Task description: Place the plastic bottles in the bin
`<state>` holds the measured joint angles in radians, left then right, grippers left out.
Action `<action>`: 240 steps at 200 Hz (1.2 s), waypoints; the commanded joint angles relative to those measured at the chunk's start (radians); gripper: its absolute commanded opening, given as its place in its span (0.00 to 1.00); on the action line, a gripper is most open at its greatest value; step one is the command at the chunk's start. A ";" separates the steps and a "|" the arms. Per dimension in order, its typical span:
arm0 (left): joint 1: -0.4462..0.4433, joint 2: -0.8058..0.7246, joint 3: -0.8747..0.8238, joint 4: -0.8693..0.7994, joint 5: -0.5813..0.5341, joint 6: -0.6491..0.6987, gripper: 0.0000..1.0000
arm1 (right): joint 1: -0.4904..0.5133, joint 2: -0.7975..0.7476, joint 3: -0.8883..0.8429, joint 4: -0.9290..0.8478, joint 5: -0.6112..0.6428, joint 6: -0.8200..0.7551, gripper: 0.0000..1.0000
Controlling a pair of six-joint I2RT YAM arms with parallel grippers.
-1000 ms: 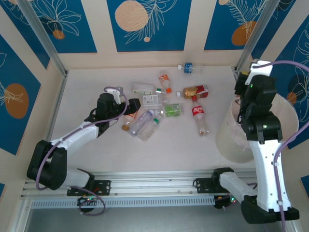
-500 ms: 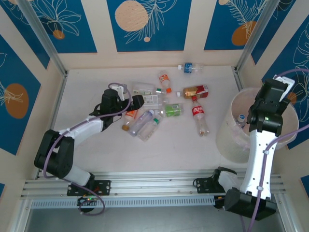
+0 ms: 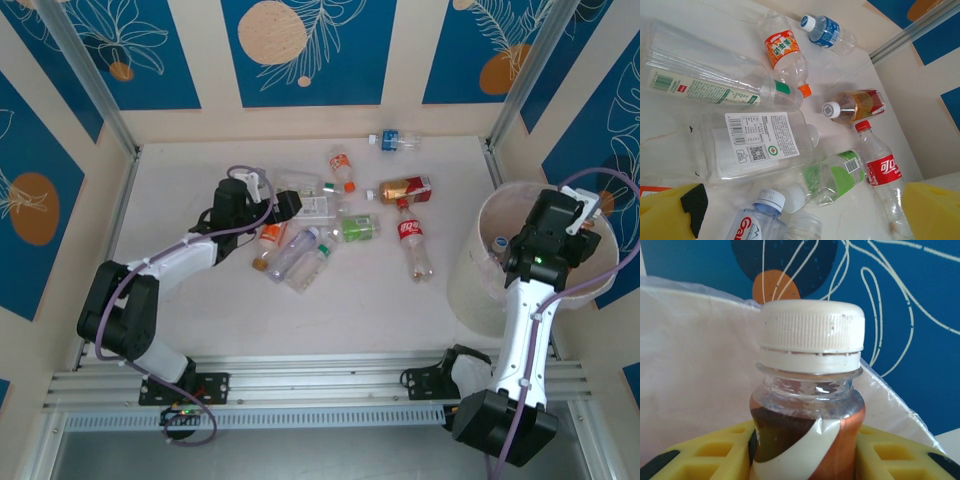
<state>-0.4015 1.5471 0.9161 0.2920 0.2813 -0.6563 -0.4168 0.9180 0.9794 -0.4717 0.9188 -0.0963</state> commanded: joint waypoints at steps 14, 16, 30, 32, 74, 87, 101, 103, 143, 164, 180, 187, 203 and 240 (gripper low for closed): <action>0.004 0.010 0.036 -0.009 0.027 -0.014 1.00 | -0.008 -0.021 -0.017 0.085 0.051 -0.025 0.48; 0.004 0.010 0.036 -0.010 0.028 -0.014 1.00 | -0.007 -0.021 -0.017 0.085 0.053 -0.023 0.49; 0.004 0.005 0.036 -0.015 0.025 -0.010 1.00 | -0.006 -0.021 -0.016 0.084 0.071 -0.012 0.52; 0.004 0.004 0.035 -0.016 0.025 -0.009 1.00 | -0.007 -0.020 -0.016 0.083 0.077 -0.008 0.54; 0.004 -0.011 0.030 -0.033 0.018 0.006 1.00 | -0.005 -0.025 -0.021 0.094 0.151 0.018 0.78; 0.004 -0.013 0.030 -0.034 0.013 0.007 1.00 | -0.004 -0.024 -0.021 0.087 0.166 0.040 0.81; 0.004 -0.013 0.030 -0.036 0.012 0.006 1.00 | -0.004 -0.025 -0.017 0.077 0.170 0.061 0.81; 0.004 -0.013 0.030 -0.036 0.012 0.005 1.00 | -0.005 -0.024 -0.015 0.073 0.169 0.065 0.81; 0.004 -0.010 0.032 -0.049 -0.002 0.003 1.00 | 0.020 -0.040 0.017 -0.005 0.074 0.157 0.88; 0.004 -0.005 0.039 -0.066 -0.007 0.001 1.00 | 0.051 -0.071 0.020 -0.020 0.001 0.198 1.00; 0.004 -0.005 0.039 -0.079 -0.020 0.003 1.00 | 0.063 -0.104 0.021 -0.027 -0.119 0.234 1.00; 0.004 -0.005 0.042 -0.087 -0.027 0.005 1.00 | 0.068 -0.120 0.026 -0.036 -0.158 0.270 1.00; 0.004 -0.005 0.048 -0.113 -0.038 0.016 1.00 | 0.073 -0.150 0.047 -0.073 -0.268 0.345 1.00; 0.004 -0.010 0.064 -0.192 -0.058 0.054 1.00 | 0.075 -0.176 0.087 -0.085 -0.691 0.439 1.00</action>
<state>-0.4015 1.5478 0.9466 0.1688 0.2523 -0.6434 -0.3492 0.7551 1.0210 -0.5480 0.5720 0.2371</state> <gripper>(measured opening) 0.999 0.995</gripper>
